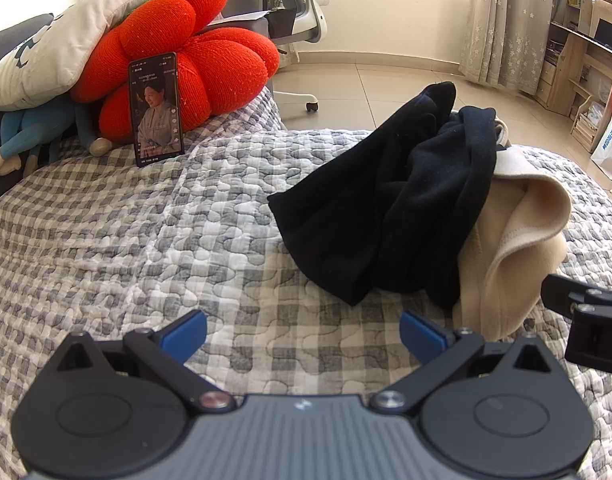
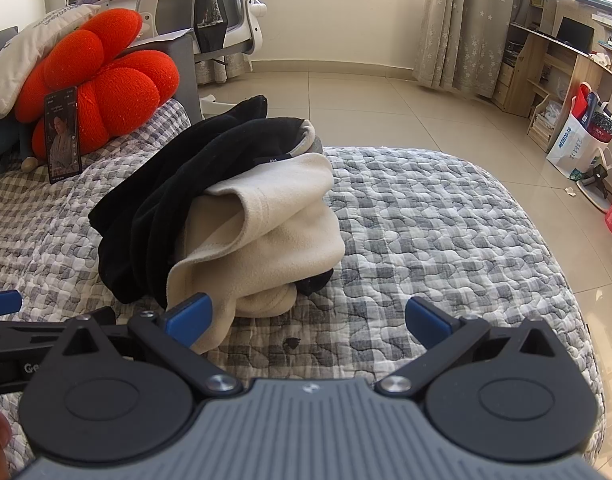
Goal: Fold clothes
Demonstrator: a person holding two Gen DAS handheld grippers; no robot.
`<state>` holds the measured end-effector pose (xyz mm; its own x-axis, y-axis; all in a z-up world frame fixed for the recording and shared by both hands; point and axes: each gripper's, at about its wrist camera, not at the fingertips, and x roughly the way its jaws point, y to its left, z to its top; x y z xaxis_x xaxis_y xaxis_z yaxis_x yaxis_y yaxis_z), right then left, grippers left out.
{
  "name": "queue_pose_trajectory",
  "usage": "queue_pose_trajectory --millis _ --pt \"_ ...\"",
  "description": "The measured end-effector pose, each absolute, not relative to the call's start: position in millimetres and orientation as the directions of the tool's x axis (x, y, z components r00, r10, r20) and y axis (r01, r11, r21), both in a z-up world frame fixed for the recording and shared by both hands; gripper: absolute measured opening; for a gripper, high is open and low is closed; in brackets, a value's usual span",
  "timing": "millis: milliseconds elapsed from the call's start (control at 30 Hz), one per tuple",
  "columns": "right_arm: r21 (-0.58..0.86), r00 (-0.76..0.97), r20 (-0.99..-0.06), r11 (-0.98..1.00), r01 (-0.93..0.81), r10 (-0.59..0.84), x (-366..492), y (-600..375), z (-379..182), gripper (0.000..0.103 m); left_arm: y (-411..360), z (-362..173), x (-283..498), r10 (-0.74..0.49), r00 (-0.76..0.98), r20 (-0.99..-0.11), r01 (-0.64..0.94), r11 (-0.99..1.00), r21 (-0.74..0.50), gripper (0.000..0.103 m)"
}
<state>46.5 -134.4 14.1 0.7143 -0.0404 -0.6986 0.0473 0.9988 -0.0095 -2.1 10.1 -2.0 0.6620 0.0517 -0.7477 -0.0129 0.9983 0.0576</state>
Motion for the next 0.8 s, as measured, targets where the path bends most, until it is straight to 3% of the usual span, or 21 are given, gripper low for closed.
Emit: queue_pose_trajectory --millis 300,800 --pt "0.010 0.719 -0.695 0.999 0.043 -0.025 48.9 -135.9 14.4 0.103 17.3 -2.7 1.7 0.047 0.660 -0.750 -0.036 0.999 0.030 0.103" --pt "0.206 0.759 -0.630 0.978 -0.044 0.167 74.8 -147.3 20.1 0.103 31.1 -14.5 30.3 0.003 0.692 -0.722 -0.042 0.998 -0.036 0.103"
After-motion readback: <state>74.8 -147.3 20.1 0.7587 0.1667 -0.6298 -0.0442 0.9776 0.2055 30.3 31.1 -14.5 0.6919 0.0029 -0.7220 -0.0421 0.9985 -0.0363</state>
